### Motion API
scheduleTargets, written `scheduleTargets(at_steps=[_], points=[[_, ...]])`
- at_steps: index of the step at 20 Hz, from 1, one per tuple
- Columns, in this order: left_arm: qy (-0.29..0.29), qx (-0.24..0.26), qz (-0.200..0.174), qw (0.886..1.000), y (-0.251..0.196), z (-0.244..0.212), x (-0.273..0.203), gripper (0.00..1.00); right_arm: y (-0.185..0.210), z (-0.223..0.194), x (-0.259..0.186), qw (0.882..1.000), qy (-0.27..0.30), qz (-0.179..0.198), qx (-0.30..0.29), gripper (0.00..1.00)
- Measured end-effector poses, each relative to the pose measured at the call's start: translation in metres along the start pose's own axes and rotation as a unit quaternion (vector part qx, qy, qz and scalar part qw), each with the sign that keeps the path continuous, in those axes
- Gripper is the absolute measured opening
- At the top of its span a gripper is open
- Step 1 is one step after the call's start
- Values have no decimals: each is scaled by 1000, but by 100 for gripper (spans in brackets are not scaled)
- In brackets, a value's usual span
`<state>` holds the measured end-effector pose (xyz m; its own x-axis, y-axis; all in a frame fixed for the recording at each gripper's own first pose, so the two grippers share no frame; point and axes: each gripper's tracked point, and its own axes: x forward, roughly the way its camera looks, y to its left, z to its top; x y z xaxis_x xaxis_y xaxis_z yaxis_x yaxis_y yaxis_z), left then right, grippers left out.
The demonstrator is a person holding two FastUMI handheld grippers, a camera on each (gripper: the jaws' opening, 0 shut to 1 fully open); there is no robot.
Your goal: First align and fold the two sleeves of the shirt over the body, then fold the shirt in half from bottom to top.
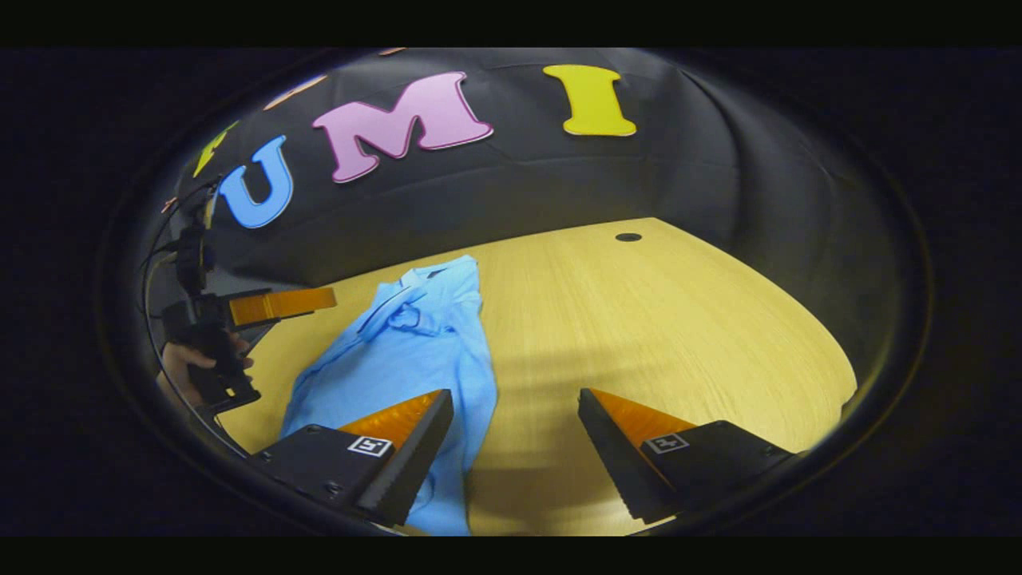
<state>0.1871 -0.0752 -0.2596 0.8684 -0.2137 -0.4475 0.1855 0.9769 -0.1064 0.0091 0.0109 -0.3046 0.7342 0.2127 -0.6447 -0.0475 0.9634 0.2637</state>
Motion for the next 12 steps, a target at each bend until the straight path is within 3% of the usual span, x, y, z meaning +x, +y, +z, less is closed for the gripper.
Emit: scheduleTargets(at_steps=[6, 9, 12], points=[[50, -14, 49, 997, 24, -94, -111, 96, 39, -53, -36, 998, 41, 15, -38, 98], [92, -18, 74, 993, 34, -144, -139, 97, 56, -82, -49, 997, 65, 27, -43, 99], [119, -24, 77, 990, 30, -176, -153, 97, 59, -103, -56, 995, 79, 19, -53, 98]])
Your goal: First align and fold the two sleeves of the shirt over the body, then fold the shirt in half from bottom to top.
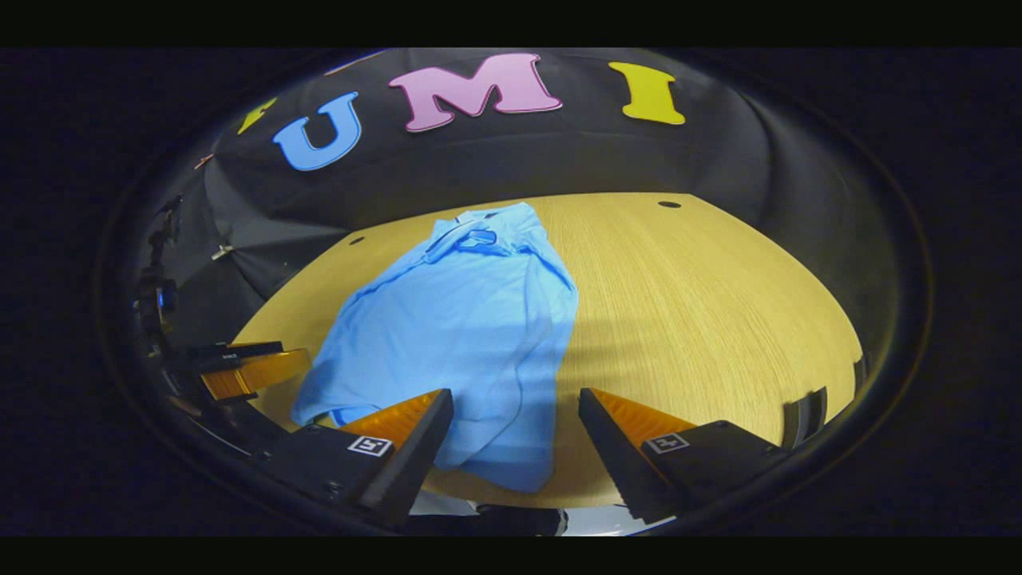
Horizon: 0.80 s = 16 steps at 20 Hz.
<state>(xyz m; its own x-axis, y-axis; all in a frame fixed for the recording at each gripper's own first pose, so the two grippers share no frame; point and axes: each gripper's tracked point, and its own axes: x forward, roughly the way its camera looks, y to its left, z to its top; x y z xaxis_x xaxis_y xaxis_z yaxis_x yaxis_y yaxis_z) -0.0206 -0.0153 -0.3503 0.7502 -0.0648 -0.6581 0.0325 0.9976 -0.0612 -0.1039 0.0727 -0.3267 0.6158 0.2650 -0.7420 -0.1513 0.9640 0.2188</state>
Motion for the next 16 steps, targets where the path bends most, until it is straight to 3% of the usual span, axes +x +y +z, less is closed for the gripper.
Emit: scheduleTargets(at_steps=[5, 7, 8, 9, 11, 13, 15, 16], points=[[29, 15, 1, 999, -9, -31, 4, 97, 9, -20, 3, 1000, 12, -3, -11, 99], [48, 21, 17, 999, -8, -45, 9, 97, 7, -21, 1, 1000, 15, -14, -12, 92], [41, 32, 25, 998, -6, -44, 8, 97, 8, -24, 2, 1000, 21, -20, -7, 99], [37, 38, 23, 998, -10, -44, 10, 99, 8, -20, 2, 1000, 19, -24, -8, 98], [39, 33, 22, 998, -15, -43, 10, 94, 3, -20, 11, 999, 23, -41, -28, 94], [40, 27, 26, 999, -16, -42, 13, 83, 0, -19, 13, 997, 27, -45, -51, 73], [36, 27, 23, 999, -20, -40, 16, 65, 2, -16, 17, 997, 31, -33, -60, 60], [35, 28, 21, 999, -23, -37, 18, 47, 4, -16, 18, 997, 32, -25, -60, 55]])
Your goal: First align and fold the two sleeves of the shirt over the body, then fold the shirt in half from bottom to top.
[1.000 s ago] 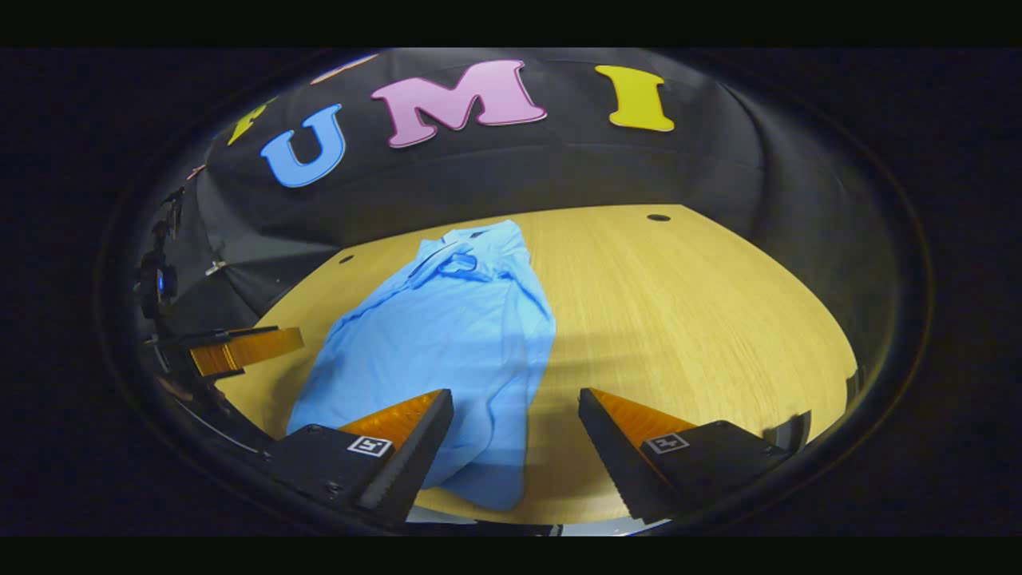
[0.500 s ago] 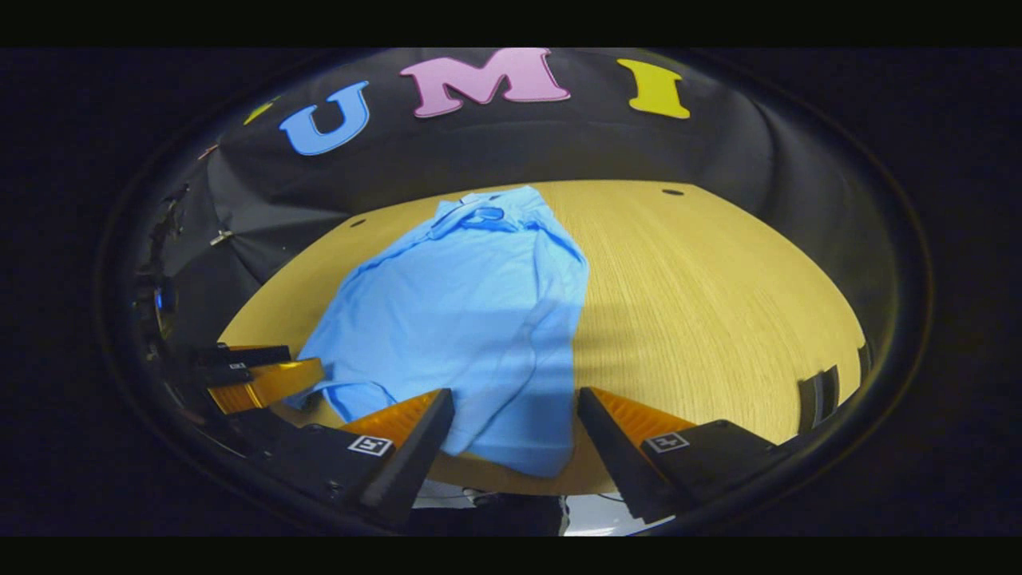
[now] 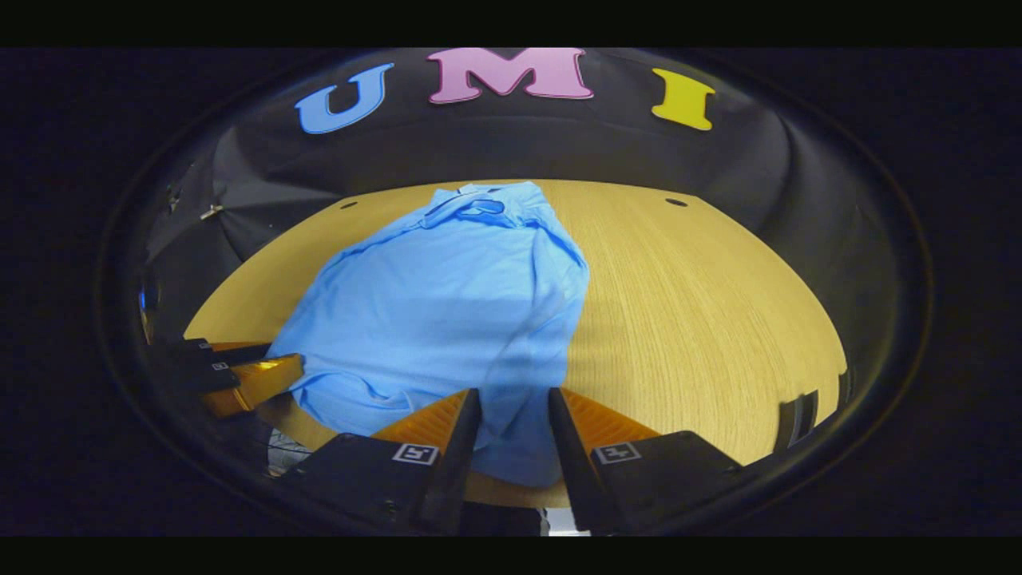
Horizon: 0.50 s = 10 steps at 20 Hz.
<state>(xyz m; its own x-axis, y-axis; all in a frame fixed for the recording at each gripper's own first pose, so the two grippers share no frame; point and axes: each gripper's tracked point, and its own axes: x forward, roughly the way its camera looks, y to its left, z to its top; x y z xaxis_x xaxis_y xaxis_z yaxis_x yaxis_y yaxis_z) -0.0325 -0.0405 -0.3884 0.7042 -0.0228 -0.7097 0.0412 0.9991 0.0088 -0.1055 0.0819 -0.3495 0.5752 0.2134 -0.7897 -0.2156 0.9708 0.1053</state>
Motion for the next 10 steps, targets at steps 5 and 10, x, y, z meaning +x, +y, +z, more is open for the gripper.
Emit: scheduleTargets(at_steps=[5, 10], points=[[9, -3, -11, 1000, -10, 5, 5, 11, 6, 3, 4, 999, 14, 35, 8, 11], [24, -10, -42, 999, -12, 12, 6, 6, 6, 8, 6, 996, 35, 76, 28, 10]])
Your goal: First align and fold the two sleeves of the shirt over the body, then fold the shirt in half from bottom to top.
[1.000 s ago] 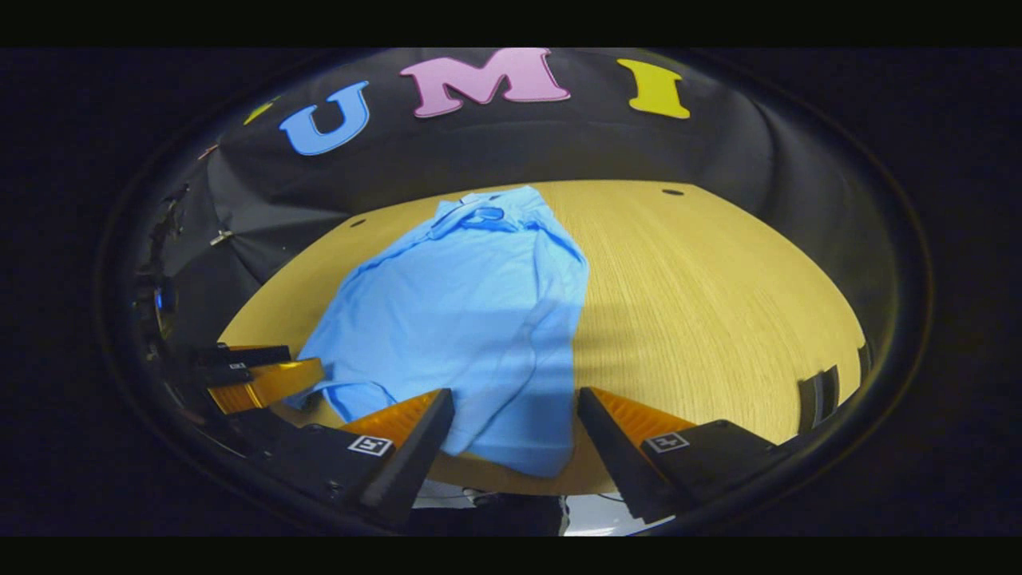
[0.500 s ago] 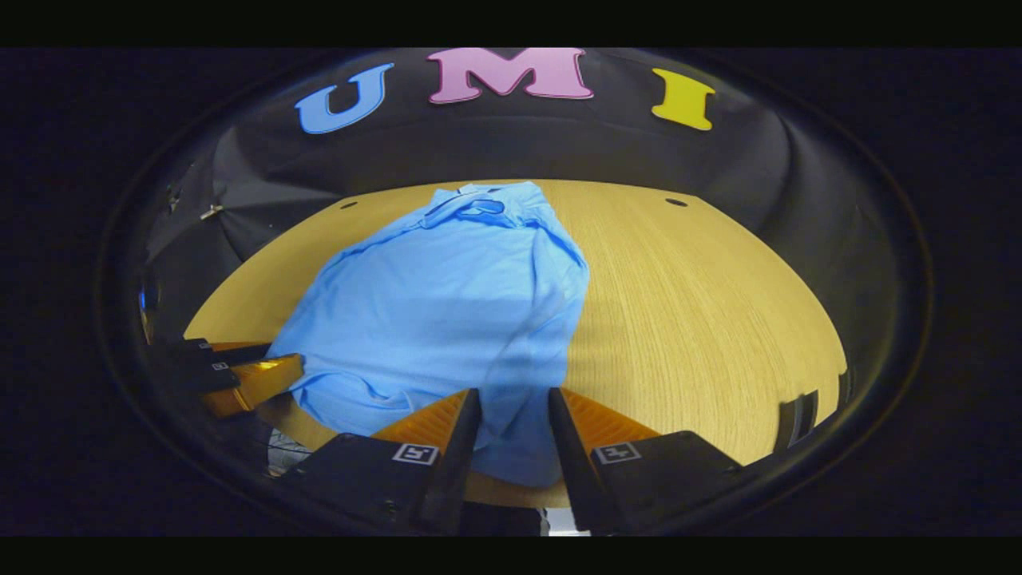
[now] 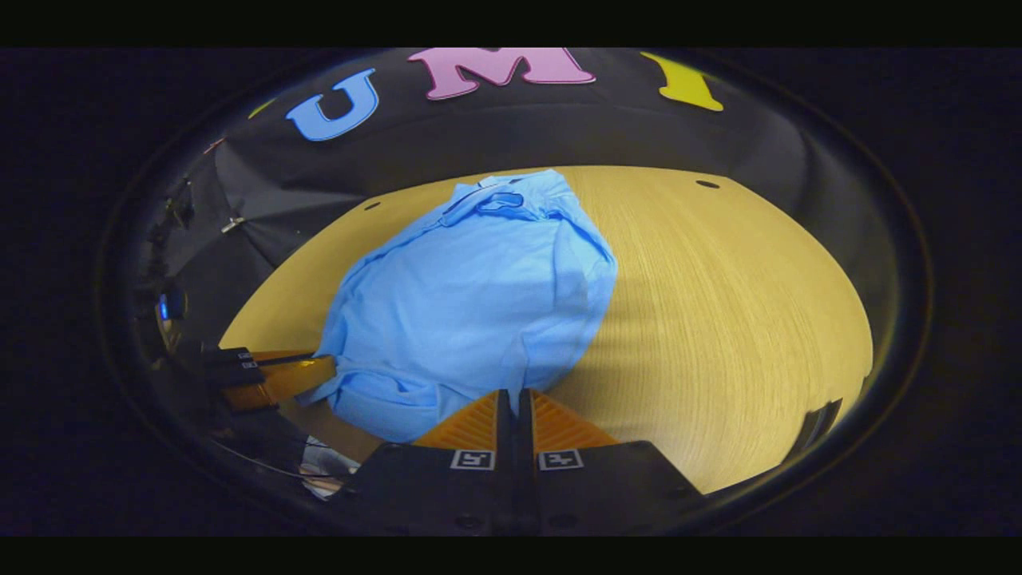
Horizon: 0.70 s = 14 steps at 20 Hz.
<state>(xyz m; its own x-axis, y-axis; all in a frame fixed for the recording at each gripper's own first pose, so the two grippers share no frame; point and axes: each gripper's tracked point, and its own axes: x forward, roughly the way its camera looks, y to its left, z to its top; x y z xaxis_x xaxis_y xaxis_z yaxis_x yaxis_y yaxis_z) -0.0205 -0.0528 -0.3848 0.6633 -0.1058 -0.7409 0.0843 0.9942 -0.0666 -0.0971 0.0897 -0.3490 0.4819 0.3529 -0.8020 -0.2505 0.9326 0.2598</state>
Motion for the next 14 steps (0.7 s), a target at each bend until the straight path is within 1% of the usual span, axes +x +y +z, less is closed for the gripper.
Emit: scheduleTargets(at_steps=[1, 2, 4, 5, 6, 7, 8, 9, 11, 13, 14], points=[[4, -5, -3, 1000, 0, 1, 0, 6, -2, 2, 2, 1000, 3, -1, -2, 10], [5, -10, -1, 1000, 2, 7, 0, 6, -1, 2, 1, 1000, 10, 3, 2, 0], [1, -16, 0, 1000, 2, 25, -5, 6, -1, 19, -2, 1000, 1, 12, 17, 7], [0, -18, -5, 1000, -1, 37, -6, 6, -3, 29, -2, 1000, -1, 12, 15, 10], [-3, -18, -9, 1000, -4, 51, -9, 2, -5, 41, -4, 1000, -7, 9, 10, 5], [-8, -16, -12, 1000, -4, 65, -13, 6, -7, 57, -5, 1000, -14, 9, 14, 5], [-16, -15, -11, 1000, -4, 82, -18, 6, -7, 73, -5, 999, -23, 12, 21, 5], [-32, -18, -10, 999, -3, 102, -22, 6, -7, 90, -6, 999, -33, 13, 24, 8], [-49, -34, -9, 998, -2, 136, -21, 6, -10, 127, -4, 998, -58, 12, 16, 0], [-58, -51, -7, 997, -2, 167, -19, 6, -9, 169, 2, 996, -86, 17, 9, 0], [-67, -58, -5, 996, 0, 185, -16, 2, -8, 191, 7, 995, -97, 19, 3, 0]])
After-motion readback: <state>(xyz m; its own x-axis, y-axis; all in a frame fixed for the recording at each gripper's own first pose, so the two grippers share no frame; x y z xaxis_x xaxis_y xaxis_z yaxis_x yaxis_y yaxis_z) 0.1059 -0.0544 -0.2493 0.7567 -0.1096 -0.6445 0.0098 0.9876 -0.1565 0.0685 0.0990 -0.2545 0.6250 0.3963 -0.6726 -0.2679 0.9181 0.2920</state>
